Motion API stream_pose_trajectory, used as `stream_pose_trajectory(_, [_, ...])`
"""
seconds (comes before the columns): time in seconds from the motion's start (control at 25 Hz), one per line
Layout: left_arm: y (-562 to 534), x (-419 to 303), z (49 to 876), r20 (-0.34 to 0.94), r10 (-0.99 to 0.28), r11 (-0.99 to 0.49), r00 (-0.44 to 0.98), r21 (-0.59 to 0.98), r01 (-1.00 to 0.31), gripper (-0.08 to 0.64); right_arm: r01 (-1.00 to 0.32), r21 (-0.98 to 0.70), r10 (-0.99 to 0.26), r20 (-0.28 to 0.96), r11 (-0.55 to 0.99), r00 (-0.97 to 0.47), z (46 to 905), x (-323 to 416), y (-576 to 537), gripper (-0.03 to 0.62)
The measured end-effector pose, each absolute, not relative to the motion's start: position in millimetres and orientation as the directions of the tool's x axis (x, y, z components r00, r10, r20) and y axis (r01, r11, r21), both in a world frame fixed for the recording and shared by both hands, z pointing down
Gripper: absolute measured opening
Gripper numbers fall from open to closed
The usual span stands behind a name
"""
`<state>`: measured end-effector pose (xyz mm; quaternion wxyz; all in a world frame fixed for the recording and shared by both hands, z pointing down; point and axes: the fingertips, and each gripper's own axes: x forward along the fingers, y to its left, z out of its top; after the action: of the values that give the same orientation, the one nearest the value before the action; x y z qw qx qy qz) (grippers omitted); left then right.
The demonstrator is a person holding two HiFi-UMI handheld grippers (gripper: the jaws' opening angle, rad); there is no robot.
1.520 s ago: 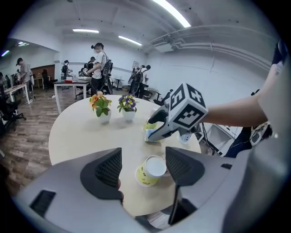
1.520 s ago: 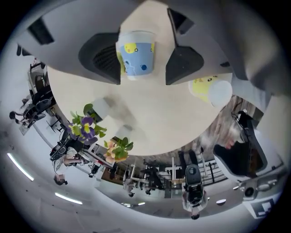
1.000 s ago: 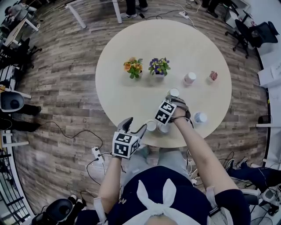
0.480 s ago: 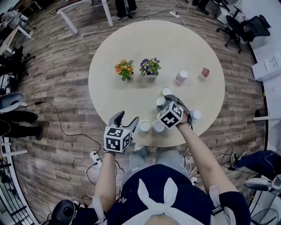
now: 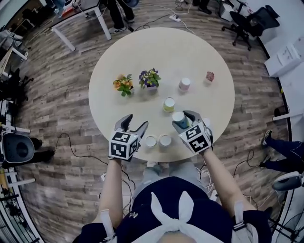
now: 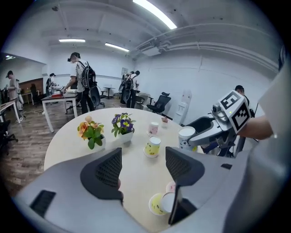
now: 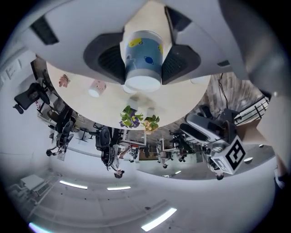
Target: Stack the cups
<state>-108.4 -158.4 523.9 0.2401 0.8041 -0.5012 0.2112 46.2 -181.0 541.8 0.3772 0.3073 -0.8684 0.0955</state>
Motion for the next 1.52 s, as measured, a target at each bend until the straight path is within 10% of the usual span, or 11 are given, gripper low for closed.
stream_pose_trajectory(1.52, [-271.3,24.3,636.7,0.82,-0.419,-0.667,0.39,0.013,-0.745,0.294,-0.715,-0.081,-0.479,0.69,0.694,-0.543,529.3,113.3,-160.2,0.258])
